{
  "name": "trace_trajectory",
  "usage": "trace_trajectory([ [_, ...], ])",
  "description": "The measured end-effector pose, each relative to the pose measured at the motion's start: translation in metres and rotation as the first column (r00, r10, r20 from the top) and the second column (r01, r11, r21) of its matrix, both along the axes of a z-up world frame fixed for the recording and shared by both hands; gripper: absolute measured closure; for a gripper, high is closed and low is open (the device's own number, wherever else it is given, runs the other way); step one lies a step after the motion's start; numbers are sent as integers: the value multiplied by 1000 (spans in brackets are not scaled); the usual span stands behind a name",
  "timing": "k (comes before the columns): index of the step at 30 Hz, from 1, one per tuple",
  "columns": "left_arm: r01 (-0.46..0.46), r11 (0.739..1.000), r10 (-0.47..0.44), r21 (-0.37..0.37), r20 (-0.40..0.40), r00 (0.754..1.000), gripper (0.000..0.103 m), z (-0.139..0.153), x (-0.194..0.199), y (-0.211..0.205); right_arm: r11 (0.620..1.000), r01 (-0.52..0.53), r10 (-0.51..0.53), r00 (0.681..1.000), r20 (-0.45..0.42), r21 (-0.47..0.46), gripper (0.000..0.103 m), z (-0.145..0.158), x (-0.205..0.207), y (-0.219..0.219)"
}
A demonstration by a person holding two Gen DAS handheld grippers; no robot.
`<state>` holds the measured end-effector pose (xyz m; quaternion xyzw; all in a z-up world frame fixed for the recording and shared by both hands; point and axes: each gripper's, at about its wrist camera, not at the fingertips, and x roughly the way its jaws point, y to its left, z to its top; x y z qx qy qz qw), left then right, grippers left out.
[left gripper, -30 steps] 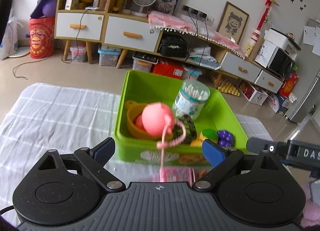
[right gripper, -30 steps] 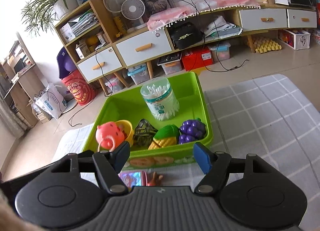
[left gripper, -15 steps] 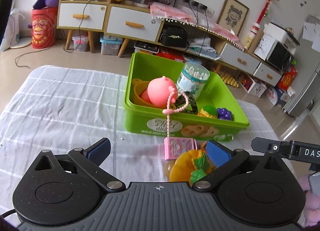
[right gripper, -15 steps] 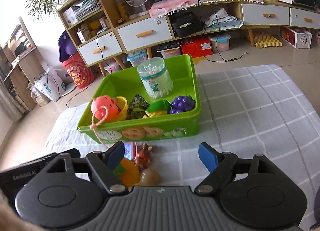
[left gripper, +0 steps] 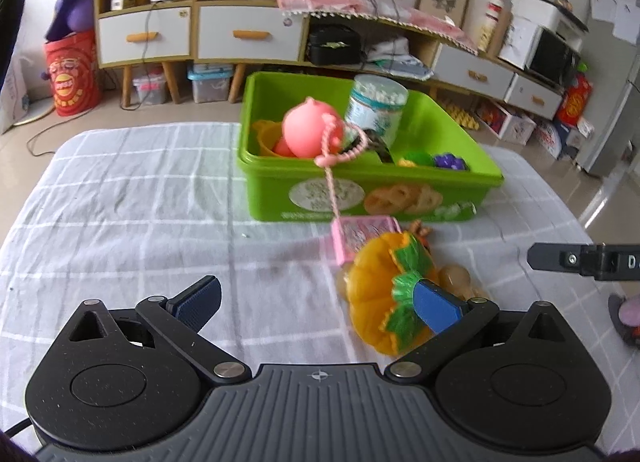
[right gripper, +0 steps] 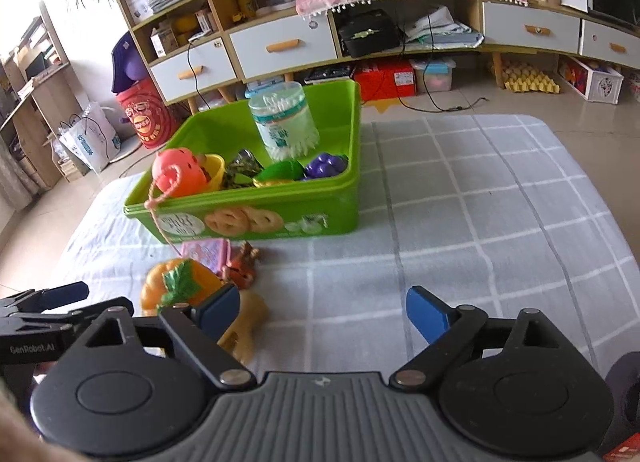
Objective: Organize rigid objects
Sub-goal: 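Withdraw both tools from the bin toward the remaining toys, then close the left tool on the orange pumpkin and lift it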
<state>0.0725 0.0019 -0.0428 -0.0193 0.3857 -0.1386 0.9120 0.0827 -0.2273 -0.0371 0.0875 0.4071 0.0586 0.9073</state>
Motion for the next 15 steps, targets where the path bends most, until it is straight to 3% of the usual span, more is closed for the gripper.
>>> trace_trajectory([
  [15,98,993,-101,70,55,993,2,-21,-11,-28,1000,17,-18,998,-63,-14,28,-14,-2,-7],
])
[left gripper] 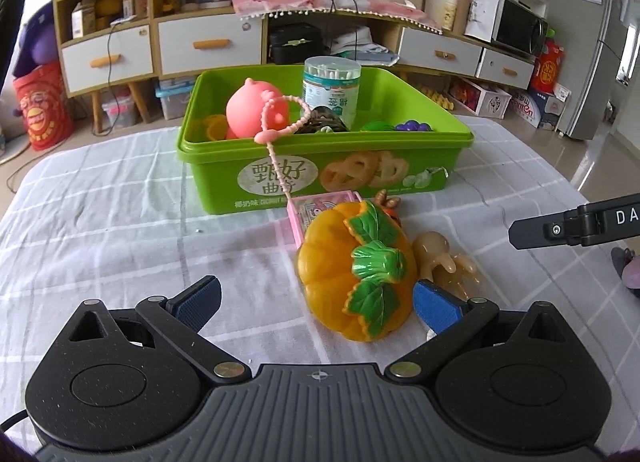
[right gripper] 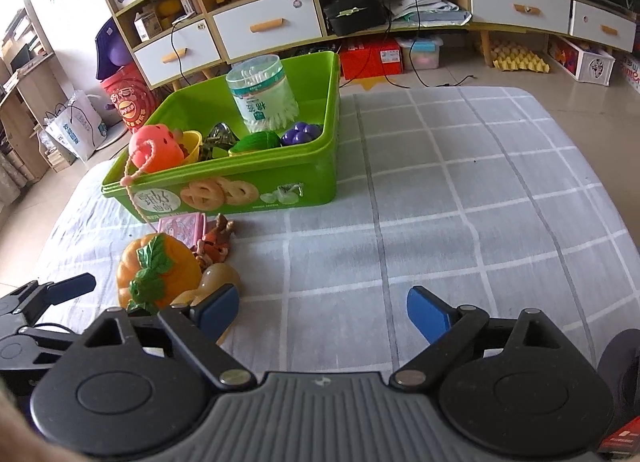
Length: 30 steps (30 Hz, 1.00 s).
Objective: Organize rigid objects
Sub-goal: 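Close the left tool on the orange pumpkin and lift it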
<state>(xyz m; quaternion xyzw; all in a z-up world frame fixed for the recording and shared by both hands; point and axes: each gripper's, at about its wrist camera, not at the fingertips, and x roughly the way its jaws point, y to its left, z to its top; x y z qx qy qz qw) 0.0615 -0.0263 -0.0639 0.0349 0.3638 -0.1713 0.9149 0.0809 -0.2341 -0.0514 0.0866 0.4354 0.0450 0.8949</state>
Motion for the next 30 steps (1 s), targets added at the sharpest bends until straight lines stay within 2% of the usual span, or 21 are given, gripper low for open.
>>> trace_trajectory([
  [2,-5,1000,5,-4,6,1000,2,-2,1,0,1000,-9,9,1000,-6,-3,28,-1,0,2],
  [6,-23,998,24,-59,1,1000,6,-6,2,2,1000,-27,27,1000,-16,-15,28,-4,0,6],
  [9,-20,993,19,-115,-16,1000,21,-7,3,6,999,-33,32,999,-25,-19,28,-7,1,8],
  [11,-8,986,2,-168,-35,999,36,-6,3,8,999,-33,33,999,-29,-22,28,-8,1,9],
  [13,5,980,-15,-200,-46,999,43,-4,2,9,999,-33,32,999,-33,-25,28,-10,2,9],
  [22,34,982,-44,-187,-47,998,45,8,-4,12,998,-52,50,998,-41,-34,28,-13,4,17],
  [30,-31,992,14,-123,-131,991,46,7,-1,40,997,-71,70,996,-48,-17,28,-15,6,26],
])
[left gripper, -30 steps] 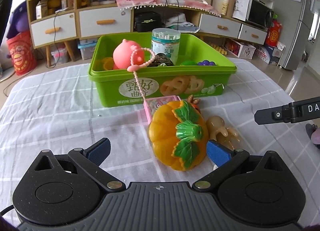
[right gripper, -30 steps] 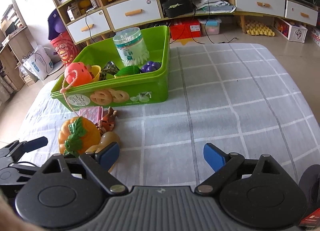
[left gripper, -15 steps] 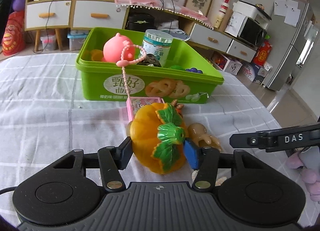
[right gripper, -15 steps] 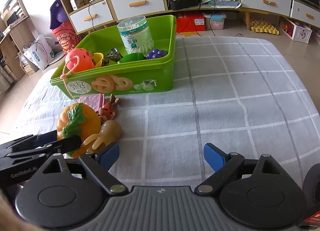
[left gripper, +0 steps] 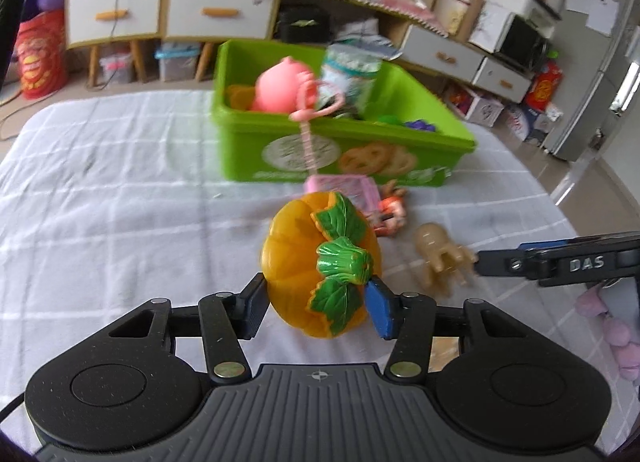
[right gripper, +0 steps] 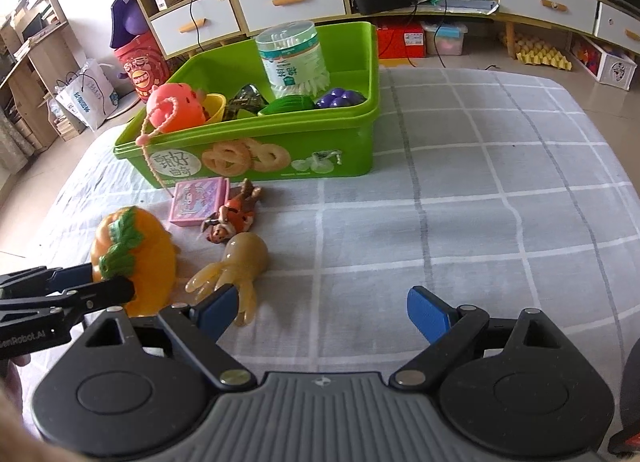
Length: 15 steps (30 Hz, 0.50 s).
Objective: Organize rigid objects
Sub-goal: 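Close the left tool on the orange pumpkin and lift it, then grasp the tan octopus toy with the right tool while the left tool holds the pumpkin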
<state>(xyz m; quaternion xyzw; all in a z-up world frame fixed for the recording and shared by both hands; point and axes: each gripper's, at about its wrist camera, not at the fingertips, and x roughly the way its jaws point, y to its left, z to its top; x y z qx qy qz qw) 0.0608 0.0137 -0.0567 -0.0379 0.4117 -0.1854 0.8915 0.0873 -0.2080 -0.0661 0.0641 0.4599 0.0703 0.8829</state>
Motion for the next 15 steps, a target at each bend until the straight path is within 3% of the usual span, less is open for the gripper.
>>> trace_trajectory([
  [4,-15,1000,15,14,-9,1000,46,-2,0,11,1000,0,0,1000,-1,20,28,1,2,3],
  [6,-16,1000,16,22,-7,1000,36,-2,-1,11,999,-4,5,1000,-5,33,28,0,3,5],
  [8,-16,1000,16,25,12,1000,19,-3,-3,10,999,-11,12,1000,-9,46,28,-1,4,9],
  [15,58,991,-71,121,104,992,15,-13,-8,-10,995,-30,32,999,-21,96,28,-2,5,19],
])
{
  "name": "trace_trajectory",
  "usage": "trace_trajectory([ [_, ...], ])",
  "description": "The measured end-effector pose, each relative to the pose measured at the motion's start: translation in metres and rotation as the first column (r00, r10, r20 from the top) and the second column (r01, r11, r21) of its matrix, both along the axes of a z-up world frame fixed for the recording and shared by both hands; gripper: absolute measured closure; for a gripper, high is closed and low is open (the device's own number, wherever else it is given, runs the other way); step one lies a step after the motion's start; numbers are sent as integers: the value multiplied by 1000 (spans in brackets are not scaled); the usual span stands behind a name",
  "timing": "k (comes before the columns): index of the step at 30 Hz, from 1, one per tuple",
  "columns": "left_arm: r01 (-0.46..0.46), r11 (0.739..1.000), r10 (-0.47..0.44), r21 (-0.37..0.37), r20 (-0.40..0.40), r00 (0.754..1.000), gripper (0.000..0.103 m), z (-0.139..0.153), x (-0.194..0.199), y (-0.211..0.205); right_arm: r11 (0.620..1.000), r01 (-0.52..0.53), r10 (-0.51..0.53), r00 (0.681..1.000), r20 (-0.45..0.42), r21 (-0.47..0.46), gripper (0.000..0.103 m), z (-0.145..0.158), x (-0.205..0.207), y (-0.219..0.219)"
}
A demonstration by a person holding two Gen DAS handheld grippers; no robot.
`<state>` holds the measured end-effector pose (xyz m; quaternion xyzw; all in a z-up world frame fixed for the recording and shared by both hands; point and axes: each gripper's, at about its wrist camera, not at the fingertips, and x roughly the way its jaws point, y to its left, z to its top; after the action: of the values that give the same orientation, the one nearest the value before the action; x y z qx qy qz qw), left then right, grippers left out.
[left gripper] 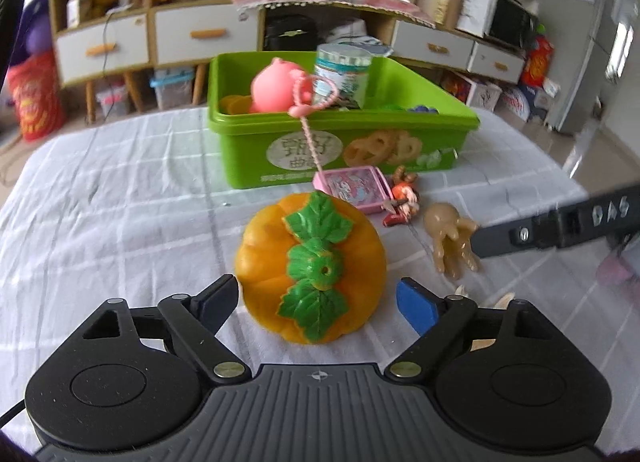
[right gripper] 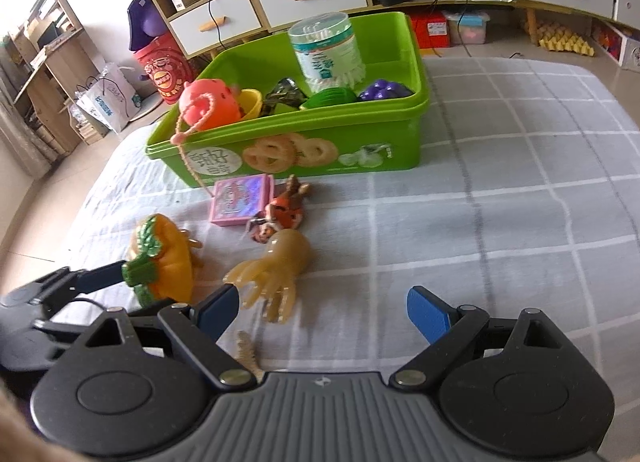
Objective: Organize rigid objects
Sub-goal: 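Grasp the tan octopus toy with the right tool while the left tool holds the pumpkin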
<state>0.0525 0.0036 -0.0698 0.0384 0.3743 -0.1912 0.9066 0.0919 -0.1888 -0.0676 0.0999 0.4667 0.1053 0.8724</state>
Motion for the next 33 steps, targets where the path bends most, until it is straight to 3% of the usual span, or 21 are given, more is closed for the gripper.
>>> trace_trajectory([
  [4,8,1000,-9,29,34,999,13,-7,-2,-5,999,5,-5,1000,-1,36,28,-3,0,3],
  [14,-15,1000,13,24,80,997,14,-13,-1,-8,994,51,-54,998,22,101,29,-11,2,5],
  [19,-20,999,18,26,68,998,18,-12,1,-8,996,30,-33,999,37,85,43,-11,1,11],
  [24,-9,1000,7,24,67,998,19,-10,0,-10,997,8,-11,999,34,76,71,-10,2,15],
  [26,-4,1000,3,17,61,998,19,-8,0,-11,996,2,-5,1000,28,88,77,-10,1,15],
  [33,-4,1000,5,-19,44,999,20,2,0,-13,995,5,-8,1000,21,101,77,-4,1,13],
])
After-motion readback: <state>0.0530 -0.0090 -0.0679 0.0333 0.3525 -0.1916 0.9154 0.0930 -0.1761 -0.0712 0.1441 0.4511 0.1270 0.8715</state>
